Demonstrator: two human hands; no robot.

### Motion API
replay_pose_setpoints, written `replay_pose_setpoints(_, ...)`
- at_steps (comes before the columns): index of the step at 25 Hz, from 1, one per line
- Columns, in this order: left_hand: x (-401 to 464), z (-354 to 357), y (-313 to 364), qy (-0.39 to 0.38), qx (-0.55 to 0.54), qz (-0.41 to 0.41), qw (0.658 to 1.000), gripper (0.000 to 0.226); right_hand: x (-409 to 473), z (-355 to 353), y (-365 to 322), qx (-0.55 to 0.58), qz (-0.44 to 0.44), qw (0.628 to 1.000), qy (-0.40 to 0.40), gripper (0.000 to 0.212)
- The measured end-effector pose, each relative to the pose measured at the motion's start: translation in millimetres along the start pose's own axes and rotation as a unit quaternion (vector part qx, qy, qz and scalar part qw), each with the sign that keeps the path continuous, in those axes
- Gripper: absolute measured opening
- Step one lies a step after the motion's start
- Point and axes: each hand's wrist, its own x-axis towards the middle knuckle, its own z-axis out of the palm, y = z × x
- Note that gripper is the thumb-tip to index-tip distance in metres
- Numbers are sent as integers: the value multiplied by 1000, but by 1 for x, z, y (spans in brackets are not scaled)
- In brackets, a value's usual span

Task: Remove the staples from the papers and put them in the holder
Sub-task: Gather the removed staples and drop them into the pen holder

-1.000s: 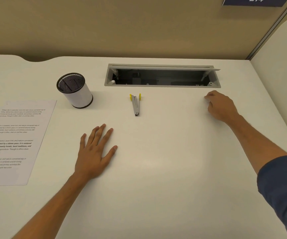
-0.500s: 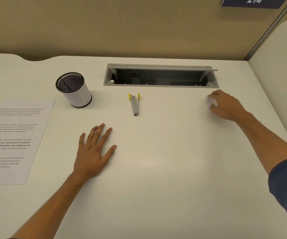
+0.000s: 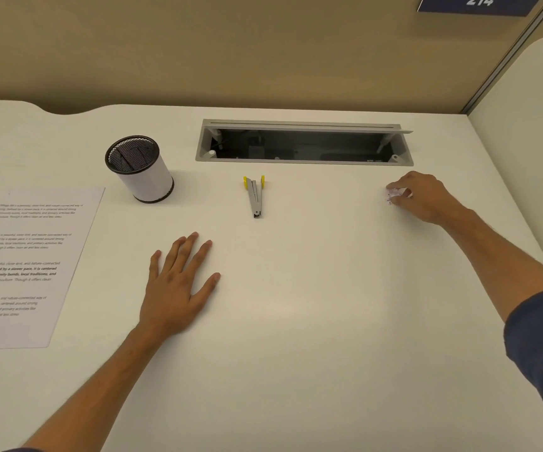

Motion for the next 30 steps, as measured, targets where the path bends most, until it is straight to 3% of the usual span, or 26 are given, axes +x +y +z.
replay_pose_setpoints(4, 1, 1, 0, 1, 3, 1, 1000, 64, 1, 5, -5, 18, 8, 999, 46, 19)
replay_pose_setpoints(14, 1, 1, -1, 0, 1, -1, 1000, 64, 6, 16, -4, -14, 9, 996, 91, 21)
replay_pose_setpoints(18, 0, 2, -2, 1, 3, 0, 1000, 64, 2, 16, -1, 123, 89, 979, 139, 15)
replay_pose_setpoints(20, 1, 2, -2, 3, 1, 0, 1000, 64, -3, 14, 0, 268, 155, 934, 179, 14)
replay_pose_setpoints(23, 1, 3, -2, 6, 0, 1, 1000, 64, -8, 5, -7, 504, 228, 813, 179, 26)
replay_pose_setpoints(26, 1, 3, -2, 7, 0, 3, 1000, 64, -13, -6, -27, 638, 250, 711, 161, 16)
replay_pose_setpoints(30, 1, 3, -1, 12, -1, 5, 1000, 65, -18, -13, -67, 719, 219, 646, 134, 11)
